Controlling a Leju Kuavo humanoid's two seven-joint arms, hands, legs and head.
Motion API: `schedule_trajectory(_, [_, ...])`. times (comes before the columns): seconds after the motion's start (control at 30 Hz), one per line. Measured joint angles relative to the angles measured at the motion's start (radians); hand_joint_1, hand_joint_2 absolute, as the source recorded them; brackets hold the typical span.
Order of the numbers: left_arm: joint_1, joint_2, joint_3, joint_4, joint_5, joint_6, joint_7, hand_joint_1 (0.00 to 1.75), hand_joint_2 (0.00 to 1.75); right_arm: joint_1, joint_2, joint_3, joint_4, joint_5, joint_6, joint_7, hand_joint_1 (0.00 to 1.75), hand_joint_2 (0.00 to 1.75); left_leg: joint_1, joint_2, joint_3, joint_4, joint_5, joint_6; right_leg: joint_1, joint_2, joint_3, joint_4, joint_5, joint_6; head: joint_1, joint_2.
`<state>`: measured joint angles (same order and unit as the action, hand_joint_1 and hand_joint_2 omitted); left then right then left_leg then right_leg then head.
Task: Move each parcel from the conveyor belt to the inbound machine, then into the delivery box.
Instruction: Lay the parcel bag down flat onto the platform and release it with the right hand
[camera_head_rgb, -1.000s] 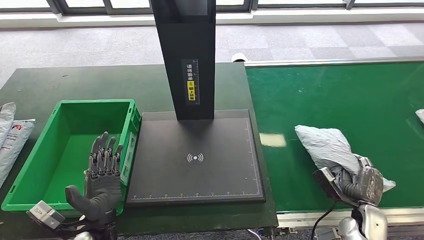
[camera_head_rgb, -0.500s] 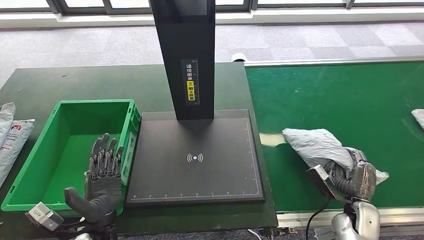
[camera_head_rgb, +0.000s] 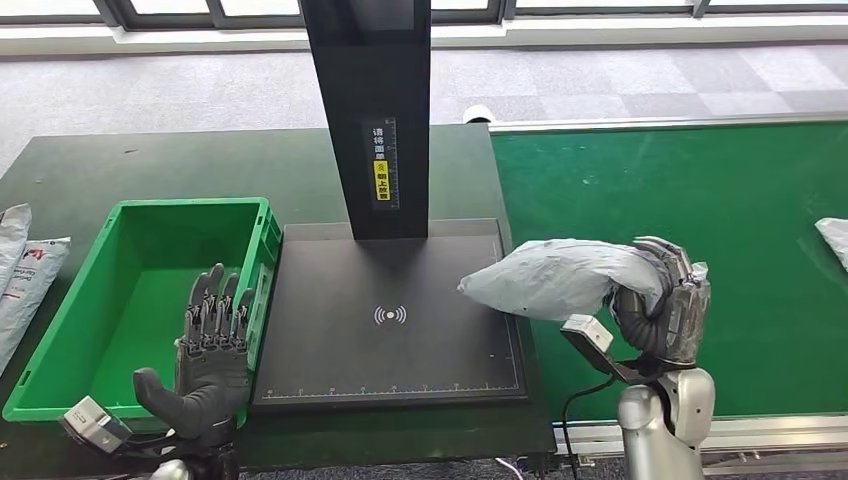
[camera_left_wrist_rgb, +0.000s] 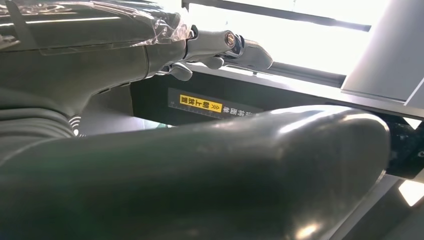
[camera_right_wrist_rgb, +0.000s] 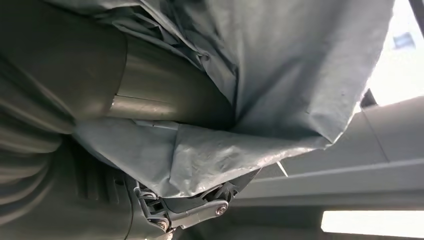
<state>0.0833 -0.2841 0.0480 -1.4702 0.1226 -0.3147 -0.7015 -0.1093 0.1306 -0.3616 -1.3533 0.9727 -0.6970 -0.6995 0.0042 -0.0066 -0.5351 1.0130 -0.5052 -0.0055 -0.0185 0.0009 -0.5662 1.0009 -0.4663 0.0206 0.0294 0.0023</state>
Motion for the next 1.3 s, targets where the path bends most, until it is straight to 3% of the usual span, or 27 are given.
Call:
schedule_trajectory(0.33, [-0.059,-0.001,-0.011,0.054,-0.007,0.002,0.000,0.00,0.00,-0.091,0.097,0.211,-0.096,0.123,-0.002,0.030,1.75,1.75,0.000,0.001,0.002,0.000,0.002,-0.002,0.000,0.002,-0.002,0.001,0.001,-0.002,0.000,0.000])
schedule_trajectory(0.57, [-0.081,-0.002,-0.012,0.081,-0.005,0.002,0.000,0.00,0.00,-0.101,0.116,0.267,-0.126,0.121,-0.002,0.048,1.75,1.75,0.000,0.001,0.001,0.000,0.002,-0.002,0.000,0.002,-0.002,0.001,0.001,-0.002,0.000,0.000])
schedule_trajectory(0.73, [-0.107,-0.002,-0.015,0.109,0.003,-0.004,0.000,0.00,0.00,-0.105,0.105,0.319,-0.110,0.061,-0.002,0.147,1.75,1.75,0.000,0.002,0.001,0.000,0.002,-0.002,0.000,0.002,-0.002,0.001,0.001,-0.002,0.000,0.000])
schedule_trajectory(0.83, [-0.128,-0.002,-0.022,0.132,0.004,-0.010,0.000,0.00,0.00,-0.121,0.080,0.368,-0.024,-0.017,-0.002,0.183,1.75,1.75,0.000,0.002,0.002,0.000,0.002,-0.002,0.000,0.002,-0.002,0.001,0.002,-0.002,0.000,0.000])
schedule_trajectory(1.03, [-0.154,-0.004,-0.029,0.169,0.001,-0.005,0.000,0.00,0.00,-0.186,0.068,0.383,0.240,-0.095,-0.002,0.076,1.75,1.75,0.000,0.002,0.001,0.000,0.003,-0.003,0.000,0.002,-0.002,0.001,0.003,-0.003,0.000,0.000])
schedule_trajectory(1.3, [-0.159,-0.007,-0.052,0.190,0.003,0.021,0.000,0.00,0.00,-0.337,0.078,0.376,0.552,-0.137,-0.003,0.032,1.75,1.75,0.000,0.002,0.002,0.000,0.003,-0.003,0.000,0.003,-0.003,0.001,0.003,-0.003,0.000,0.000])
